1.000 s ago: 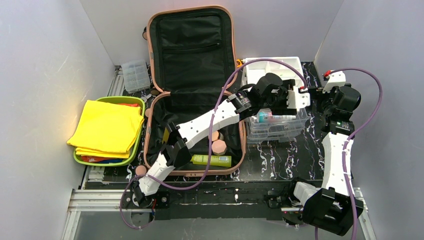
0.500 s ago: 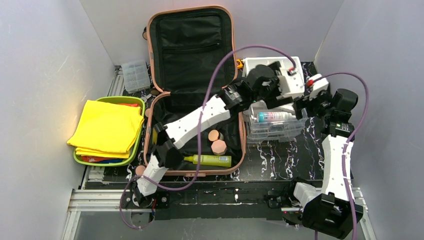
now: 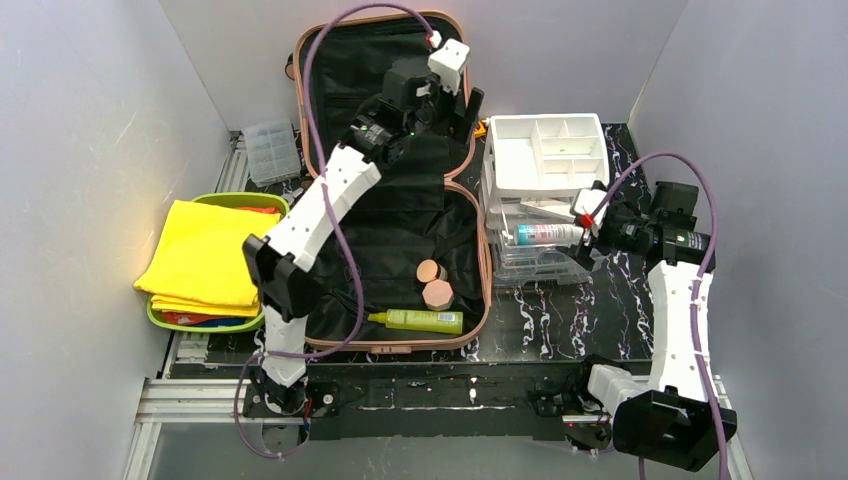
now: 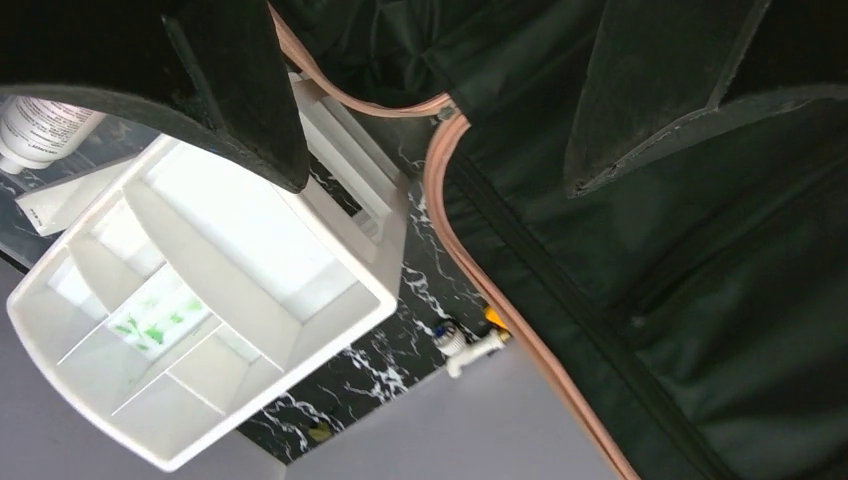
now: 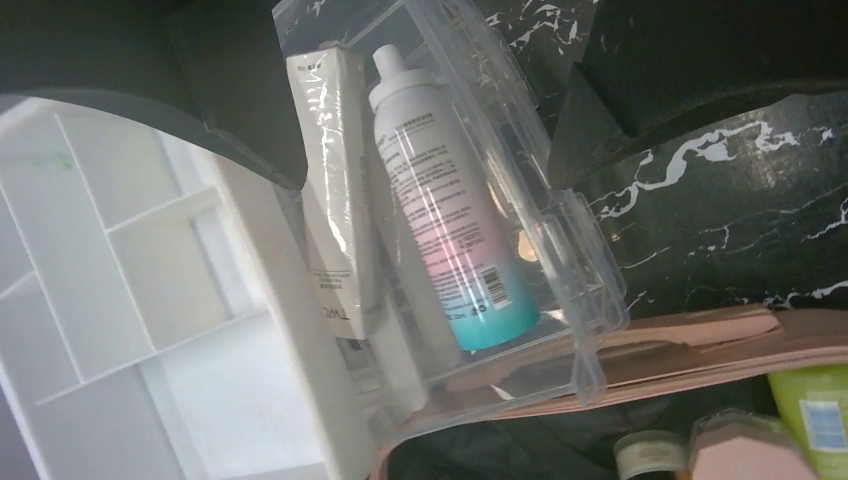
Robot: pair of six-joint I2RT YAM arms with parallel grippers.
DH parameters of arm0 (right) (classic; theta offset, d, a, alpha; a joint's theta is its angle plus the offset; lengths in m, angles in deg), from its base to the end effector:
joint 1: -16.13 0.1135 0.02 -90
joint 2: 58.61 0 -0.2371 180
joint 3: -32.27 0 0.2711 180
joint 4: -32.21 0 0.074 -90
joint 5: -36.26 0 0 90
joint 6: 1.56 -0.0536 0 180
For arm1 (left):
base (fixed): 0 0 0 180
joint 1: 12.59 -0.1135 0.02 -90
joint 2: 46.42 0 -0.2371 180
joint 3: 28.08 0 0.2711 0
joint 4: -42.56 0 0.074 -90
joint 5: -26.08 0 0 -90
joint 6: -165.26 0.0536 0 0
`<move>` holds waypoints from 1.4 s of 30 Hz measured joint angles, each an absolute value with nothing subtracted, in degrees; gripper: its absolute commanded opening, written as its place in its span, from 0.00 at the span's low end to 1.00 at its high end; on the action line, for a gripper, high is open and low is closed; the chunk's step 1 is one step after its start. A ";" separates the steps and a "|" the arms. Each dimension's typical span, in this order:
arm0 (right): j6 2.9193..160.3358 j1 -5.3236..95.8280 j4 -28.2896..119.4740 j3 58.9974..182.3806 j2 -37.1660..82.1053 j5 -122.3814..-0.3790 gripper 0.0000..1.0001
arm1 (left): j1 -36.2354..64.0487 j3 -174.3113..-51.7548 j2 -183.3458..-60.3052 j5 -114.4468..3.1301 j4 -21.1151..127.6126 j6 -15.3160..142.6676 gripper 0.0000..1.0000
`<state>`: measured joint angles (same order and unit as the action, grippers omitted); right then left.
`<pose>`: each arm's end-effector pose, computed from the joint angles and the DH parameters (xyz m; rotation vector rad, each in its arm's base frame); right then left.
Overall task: Open, take out, and arrange the luggage
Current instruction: Place the makeup in the drawer, then close the drawer in the storage box.
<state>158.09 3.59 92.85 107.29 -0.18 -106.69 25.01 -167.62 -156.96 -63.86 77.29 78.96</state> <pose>0.2358 -0.0086 0.3190 -1.3036 1.5275 0.1899 0.3702 -0.2851 0.4542 0.5969 1.5815 -0.4467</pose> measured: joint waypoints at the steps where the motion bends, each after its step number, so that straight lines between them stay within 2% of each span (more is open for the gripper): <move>1: 160.06 3.81 93.79 107.10 -0.18 -106.82 1.00 | 24.82 -168.04 -158.34 -63.41 77.40 77.65 0.98; 9: 169.85 4.64 97.49 102.92 -0.88 -104.79 1.00 | 25.12 -173.98 -171.82 -59.47 80.28 68.64 0.98; 17: 172.69 4.97 98.08 101.46 -1.58 -103.08 1.00 | 22.85 -175.62 -172.76 -56.30 79.12 58.22 0.97; 20: 173.21 5.01 98.12 101.46 -1.62 -102.56 0.96 | 22.00 -175.62 -172.63 -54.34 78.31 54.79 0.96; 25: 173.63 5.01 98.10 101.46 -1.62 -102.25 0.96 | 21.54 -175.16 -172.63 -51.21 77.94 49.87 0.89; 31: 173.50 5.01 98.10 101.46 -1.62 -102.27 0.96 | 22.11 -174.73 -172.65 -50.36 77.70 46.83 0.75; 39: 173.48 5.01 98.03 101.46 -1.60 -101.42 0.96 | 23.88 -175.60 -174.14 -50.42 77.44 45.87 0.72; 42: 173.48 5.01 98.01 101.46 -1.58 -101.25 0.96 | 24.71 -176.02 -175.69 -50.42 76.87 45.72 0.66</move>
